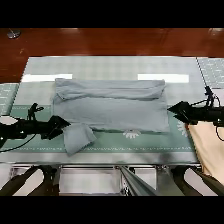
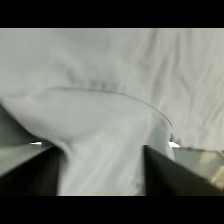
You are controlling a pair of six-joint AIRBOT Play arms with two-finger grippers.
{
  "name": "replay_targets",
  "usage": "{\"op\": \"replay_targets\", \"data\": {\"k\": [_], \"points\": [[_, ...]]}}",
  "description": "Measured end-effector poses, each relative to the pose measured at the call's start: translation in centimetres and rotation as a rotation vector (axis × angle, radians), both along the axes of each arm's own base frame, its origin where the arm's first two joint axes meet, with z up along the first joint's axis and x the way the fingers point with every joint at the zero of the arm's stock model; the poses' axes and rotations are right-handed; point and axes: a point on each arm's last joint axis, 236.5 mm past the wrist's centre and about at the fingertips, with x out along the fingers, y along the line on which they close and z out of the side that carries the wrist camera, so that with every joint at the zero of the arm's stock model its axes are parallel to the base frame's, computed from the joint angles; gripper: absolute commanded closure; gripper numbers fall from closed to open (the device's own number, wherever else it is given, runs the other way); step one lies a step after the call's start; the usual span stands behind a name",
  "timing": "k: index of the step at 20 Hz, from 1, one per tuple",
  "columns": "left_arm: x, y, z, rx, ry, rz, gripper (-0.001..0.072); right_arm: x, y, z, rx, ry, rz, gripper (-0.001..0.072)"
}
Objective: Fold the shirts.
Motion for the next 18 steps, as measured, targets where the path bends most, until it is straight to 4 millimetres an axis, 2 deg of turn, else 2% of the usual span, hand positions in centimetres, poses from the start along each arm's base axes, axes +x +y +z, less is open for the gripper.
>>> {"op": "replay_targets", "data": {"k": [2,5,7,10,13,15,16,17,18], "points": [[0.1,-0.3,-0.2,0.018,-0.02,-0.032,0.0686,-0.7,-2.1,-0.6,-0.061,0.04,-0.027,0.0095],[0.1,-1.1,0.2,0.008,-0.043,-0.073,0.0685,-4.0,-4.0,-2.7,-0.119,0.186,-0.049,0.0095],[0.2,-1.3,0.3,0.005,-0.051,-0.086,0.0686,-6.0,-3.1,-3.9,-0.106,0.267,-0.033,0.0095],[0.3,-1.5,0.5,0.001,-0.059,-0.092,0.0685,-7.1,-1.0,-5.2,-0.078,0.324,0.019,0.0095],[0.3,-1.6,0.5,-0.004,-0.06,-0.095,0.0686,-7.1,1.5,-6.0,-0.015,0.357,0.06,0.0095],[0.3,-1.6,0.6,-0.005,-0.061,-0.097,0.0686,-5.9,2.8,-6.1,0.032,0.343,0.055,0.01],[0.3,-1.6,0.6,-0.006,-0.062,-0.097,0.0685,-5.1,3.1,-6.1,0.046,0.327,0.044,0.0253],[0.3,-1.6,0.6,-0.006,-0.062,-0.097,0.0685,-4.2,3.0,-6.3,0.044,0.307,0.031,0.0652],[0.3,-1.6,0.6,-0.006,-0.063,-0.098,0.0686,-3.6,2.9,-6.6,0.035,0.292,0.03,0.068]]}}
